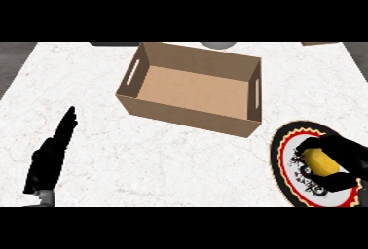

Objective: Pick the lemon from the plate and place it in the cardboard box

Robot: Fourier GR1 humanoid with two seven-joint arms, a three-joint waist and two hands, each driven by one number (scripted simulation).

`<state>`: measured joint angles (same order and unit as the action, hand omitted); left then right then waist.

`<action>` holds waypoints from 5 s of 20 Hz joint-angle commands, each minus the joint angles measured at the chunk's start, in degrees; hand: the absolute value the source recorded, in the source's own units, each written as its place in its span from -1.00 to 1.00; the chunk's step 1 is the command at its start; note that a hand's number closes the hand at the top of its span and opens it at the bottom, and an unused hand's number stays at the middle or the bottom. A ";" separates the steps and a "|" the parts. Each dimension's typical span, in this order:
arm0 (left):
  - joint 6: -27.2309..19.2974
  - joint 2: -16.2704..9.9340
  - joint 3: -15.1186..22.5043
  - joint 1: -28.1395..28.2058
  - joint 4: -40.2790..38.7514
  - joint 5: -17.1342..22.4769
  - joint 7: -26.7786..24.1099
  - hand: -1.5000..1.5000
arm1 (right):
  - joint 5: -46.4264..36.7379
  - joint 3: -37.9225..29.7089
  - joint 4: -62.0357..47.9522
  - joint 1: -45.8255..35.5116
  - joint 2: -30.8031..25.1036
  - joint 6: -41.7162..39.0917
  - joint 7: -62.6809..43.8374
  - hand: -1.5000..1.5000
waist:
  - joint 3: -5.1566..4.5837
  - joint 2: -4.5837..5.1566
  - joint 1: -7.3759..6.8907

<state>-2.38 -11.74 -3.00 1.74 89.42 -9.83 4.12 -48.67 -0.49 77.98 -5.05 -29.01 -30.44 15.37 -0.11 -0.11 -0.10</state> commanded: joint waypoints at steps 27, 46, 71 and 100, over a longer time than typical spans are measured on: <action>1.78 1.39 1.24 -4.39 -0.74 -1.28 1.12 0.00 | -1.70 -7.89 -42.02 -47.00 -1.75 16.98 30.74 1.00 | 0.28 1.30 -4.38; 0.69 2.19 0.47 -2.85 -1.96 -2.25 1.30 0.00 | 10.97 -8.44 -46.98 -67.10 8.35 3.09 24.61 1.00 | 0.07 0.32 -0.96; 2.20 1.82 -0.66 -4.49 0.33 -1.67 2.74 0.00 | 4.84 -2.91 -63.59 -71.04 28.93 20.29 10.98 -1.00 | 0.08 1.22 -3.06; 1.14 3.31 0.92 -5.69 -0.16 -3.62 0.89 0.00 | 33.37 -31.92 -67.99 -68.21 -0.97 5.66 8.16 -1.00 | 0.31 3.03 -4.91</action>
<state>-0.55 -8.76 -2.14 -3.20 89.44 -12.97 5.12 -15.97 -31.47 10.29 -75.34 -24.49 -20.37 22.07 0.12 2.57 -4.79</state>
